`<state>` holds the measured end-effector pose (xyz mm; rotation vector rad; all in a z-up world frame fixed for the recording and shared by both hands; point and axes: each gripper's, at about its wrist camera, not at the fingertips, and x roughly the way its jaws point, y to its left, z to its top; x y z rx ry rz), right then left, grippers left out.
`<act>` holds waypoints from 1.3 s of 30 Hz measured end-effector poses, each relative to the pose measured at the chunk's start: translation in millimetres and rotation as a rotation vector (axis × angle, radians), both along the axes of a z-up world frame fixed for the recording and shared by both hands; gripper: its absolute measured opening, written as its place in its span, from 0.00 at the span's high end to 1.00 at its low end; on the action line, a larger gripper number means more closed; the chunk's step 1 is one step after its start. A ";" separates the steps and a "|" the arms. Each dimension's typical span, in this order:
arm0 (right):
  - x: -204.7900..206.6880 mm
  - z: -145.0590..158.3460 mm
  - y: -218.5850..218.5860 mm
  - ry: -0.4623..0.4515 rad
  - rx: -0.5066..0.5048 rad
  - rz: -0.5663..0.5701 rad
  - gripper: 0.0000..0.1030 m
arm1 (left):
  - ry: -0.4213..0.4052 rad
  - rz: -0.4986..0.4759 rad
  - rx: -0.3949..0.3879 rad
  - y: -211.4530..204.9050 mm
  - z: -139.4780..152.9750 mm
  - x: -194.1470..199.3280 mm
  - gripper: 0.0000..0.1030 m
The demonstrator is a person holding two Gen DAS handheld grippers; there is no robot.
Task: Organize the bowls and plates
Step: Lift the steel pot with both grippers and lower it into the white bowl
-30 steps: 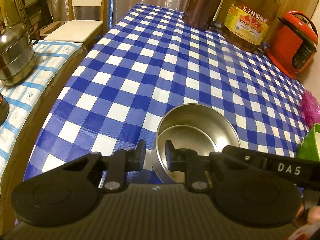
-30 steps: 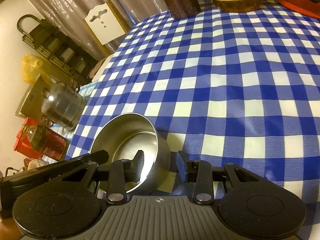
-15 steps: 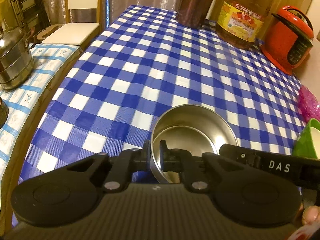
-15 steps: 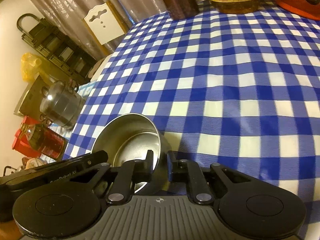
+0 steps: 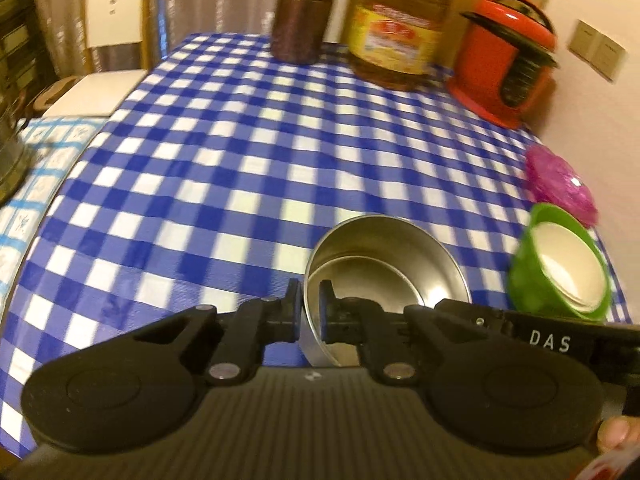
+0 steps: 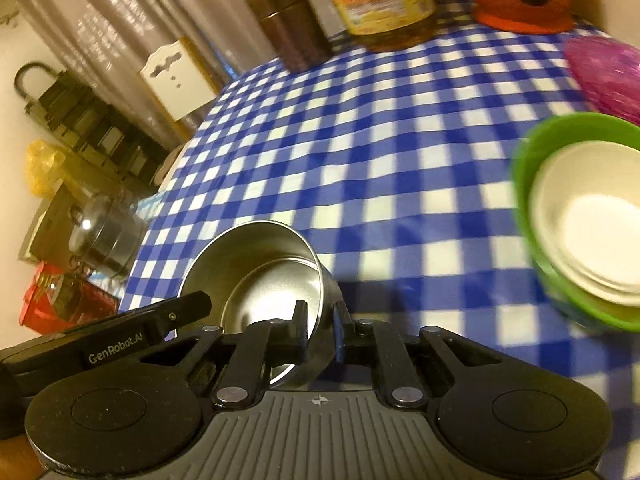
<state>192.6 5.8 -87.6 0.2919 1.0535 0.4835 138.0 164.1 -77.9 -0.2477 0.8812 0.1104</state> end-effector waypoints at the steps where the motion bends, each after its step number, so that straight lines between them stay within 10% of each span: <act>1: -3.4 2.4 -7.5 0.000 0.001 -0.013 0.88 | -0.002 -0.012 0.002 -7.7 1.5 -1.5 0.93; 39: -73.0 82.6 -170.6 -0.079 -0.011 -0.226 0.88 | -0.129 -0.197 -0.073 -163.1 68.9 -18.5 0.93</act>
